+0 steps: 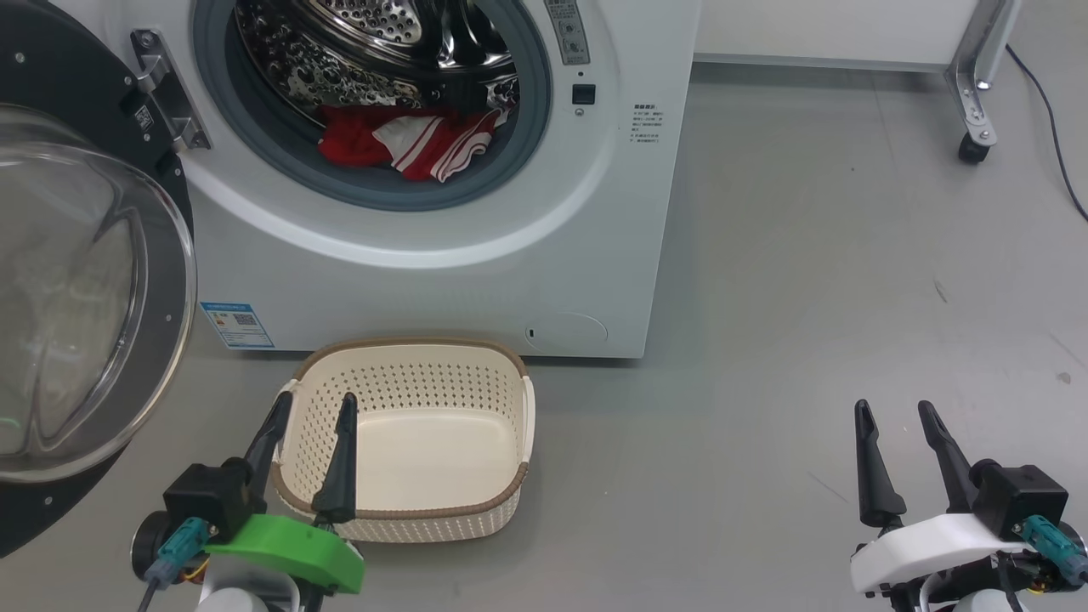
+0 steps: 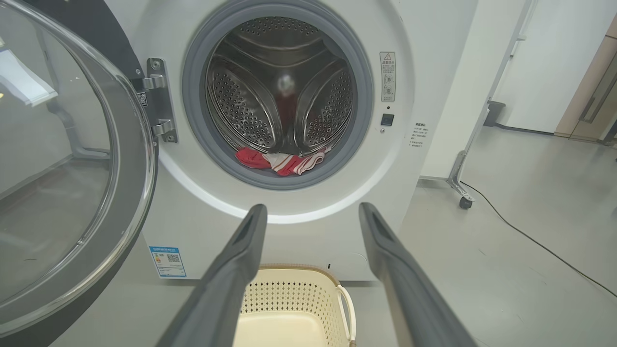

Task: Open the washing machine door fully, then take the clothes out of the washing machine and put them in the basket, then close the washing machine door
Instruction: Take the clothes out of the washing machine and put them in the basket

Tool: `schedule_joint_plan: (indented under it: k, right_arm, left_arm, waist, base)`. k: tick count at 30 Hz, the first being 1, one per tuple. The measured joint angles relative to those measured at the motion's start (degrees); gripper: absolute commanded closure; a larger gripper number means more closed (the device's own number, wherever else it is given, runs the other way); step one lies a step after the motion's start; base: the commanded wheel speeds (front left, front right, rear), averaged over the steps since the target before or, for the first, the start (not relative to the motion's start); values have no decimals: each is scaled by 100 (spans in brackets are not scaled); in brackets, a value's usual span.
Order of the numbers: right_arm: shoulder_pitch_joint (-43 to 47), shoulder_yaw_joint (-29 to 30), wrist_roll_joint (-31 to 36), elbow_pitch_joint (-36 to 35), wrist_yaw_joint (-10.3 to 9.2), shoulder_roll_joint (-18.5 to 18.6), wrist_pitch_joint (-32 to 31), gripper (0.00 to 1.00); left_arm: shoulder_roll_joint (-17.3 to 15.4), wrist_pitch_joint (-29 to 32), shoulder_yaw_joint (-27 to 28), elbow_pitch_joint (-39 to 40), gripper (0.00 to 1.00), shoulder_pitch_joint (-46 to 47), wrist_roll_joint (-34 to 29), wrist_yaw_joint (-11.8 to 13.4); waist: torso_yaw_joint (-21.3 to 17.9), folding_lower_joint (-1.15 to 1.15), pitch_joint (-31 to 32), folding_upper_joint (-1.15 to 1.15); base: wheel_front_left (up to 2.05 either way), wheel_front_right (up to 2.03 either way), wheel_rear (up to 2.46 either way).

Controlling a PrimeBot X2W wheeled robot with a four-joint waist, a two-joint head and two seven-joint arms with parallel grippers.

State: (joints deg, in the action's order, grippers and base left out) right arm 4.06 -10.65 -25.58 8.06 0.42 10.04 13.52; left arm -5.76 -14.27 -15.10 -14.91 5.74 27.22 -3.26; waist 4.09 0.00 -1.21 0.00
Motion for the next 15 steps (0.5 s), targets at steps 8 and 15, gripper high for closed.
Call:
schedule_joint_plan:
  k: [8, 15]
  right_arm:
    - [0, -3, 0, 20, 0, -1, 0, 0]
    - [0, -20, 0, 38, 0, -9, 0, 0]
  left_arm:
    - [-7, 0, -1, 4, 0, -14, 0, 0]
    - [-16, 0, -3, 18, 0, -27, -1, 0]
  waist:
    - [10, 0, 24, 0]
    - [19, 0, 52, 0]
  base:
    - [61, -94, 32]
    - [101, -117, 15]
